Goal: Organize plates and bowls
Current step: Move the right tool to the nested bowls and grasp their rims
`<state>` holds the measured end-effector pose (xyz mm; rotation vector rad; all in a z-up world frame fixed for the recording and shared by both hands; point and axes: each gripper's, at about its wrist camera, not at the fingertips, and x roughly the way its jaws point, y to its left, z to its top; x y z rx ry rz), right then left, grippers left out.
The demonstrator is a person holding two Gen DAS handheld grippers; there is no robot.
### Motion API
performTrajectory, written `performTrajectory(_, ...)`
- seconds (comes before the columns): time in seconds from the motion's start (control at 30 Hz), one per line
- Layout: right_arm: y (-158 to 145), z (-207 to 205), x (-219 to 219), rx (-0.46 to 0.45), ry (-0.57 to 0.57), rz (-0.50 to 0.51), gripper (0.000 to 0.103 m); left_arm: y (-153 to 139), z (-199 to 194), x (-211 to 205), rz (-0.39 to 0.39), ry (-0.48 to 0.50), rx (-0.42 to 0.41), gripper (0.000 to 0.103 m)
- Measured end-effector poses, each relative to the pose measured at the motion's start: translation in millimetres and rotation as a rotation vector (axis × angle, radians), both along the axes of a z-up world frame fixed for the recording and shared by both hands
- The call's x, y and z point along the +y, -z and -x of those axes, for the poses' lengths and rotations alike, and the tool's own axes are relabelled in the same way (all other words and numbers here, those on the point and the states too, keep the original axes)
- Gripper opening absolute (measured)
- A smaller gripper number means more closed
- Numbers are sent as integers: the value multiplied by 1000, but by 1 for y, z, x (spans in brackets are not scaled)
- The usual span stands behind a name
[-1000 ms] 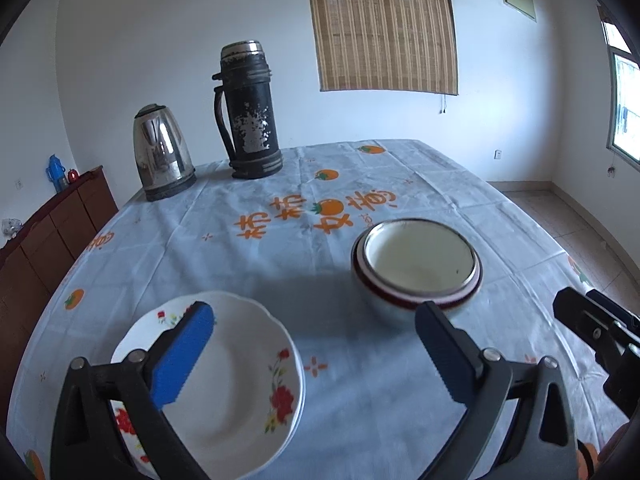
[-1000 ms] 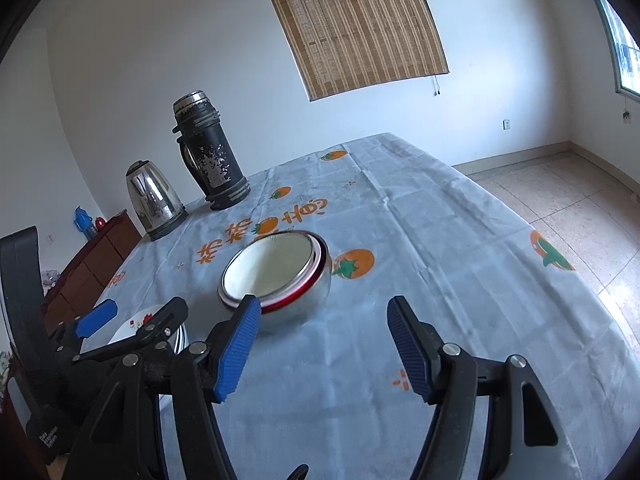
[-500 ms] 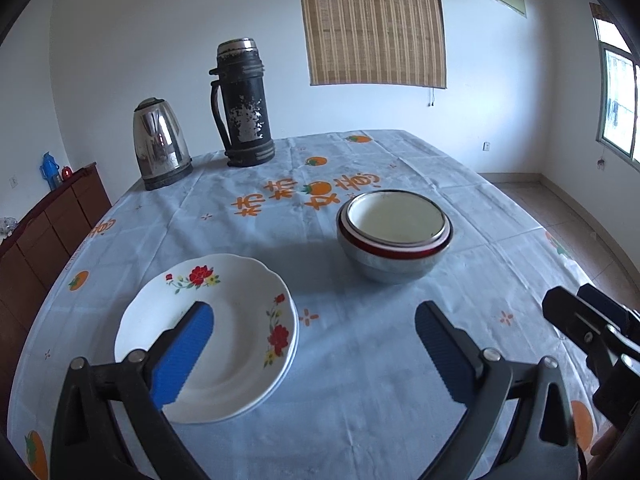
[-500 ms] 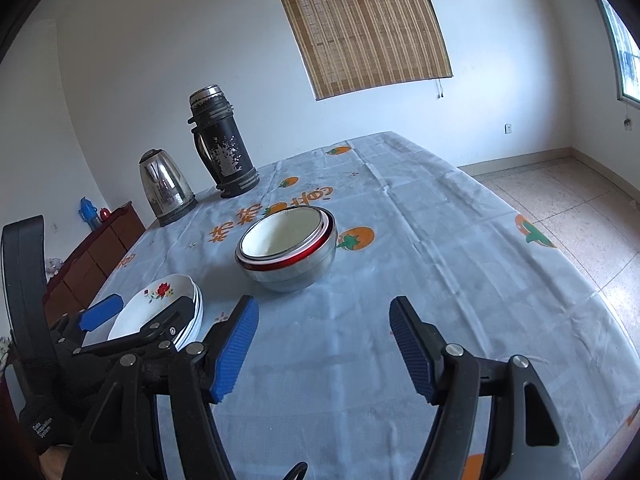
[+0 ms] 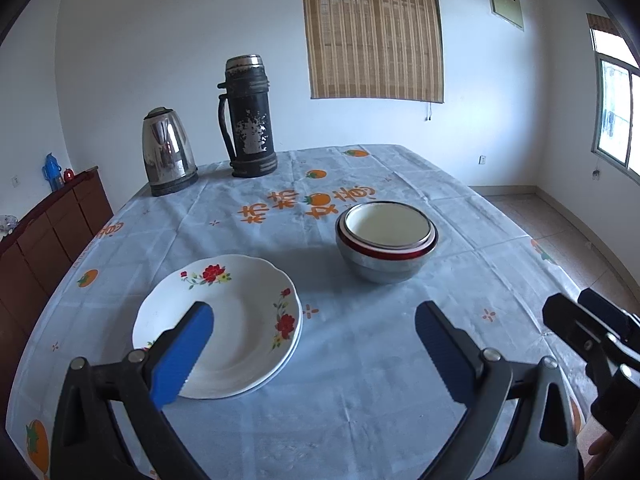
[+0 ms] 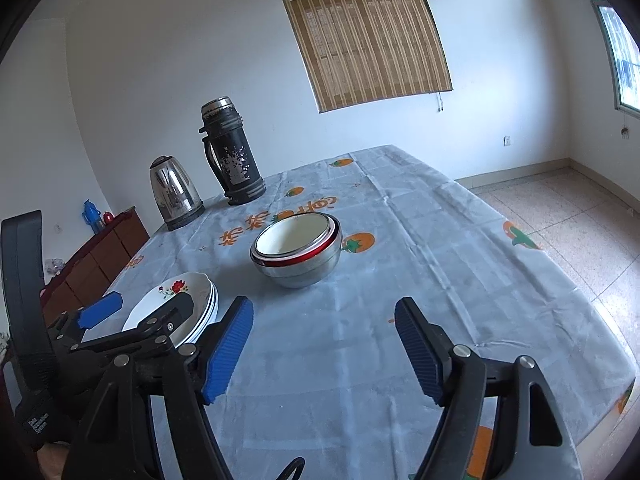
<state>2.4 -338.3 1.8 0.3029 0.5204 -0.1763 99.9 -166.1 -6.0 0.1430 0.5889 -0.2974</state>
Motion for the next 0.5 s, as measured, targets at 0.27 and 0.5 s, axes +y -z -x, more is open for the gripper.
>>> performTrajectory(0.27, -11, 11, 5, -33, 10, 46, 77, -2, 3, 3, 1, -2, -10, 103)
performTrajectory(0.5, -12, 7, 1, -18, 26, 59, 77, -4, 3, 3, 24, 12, -9, 103)
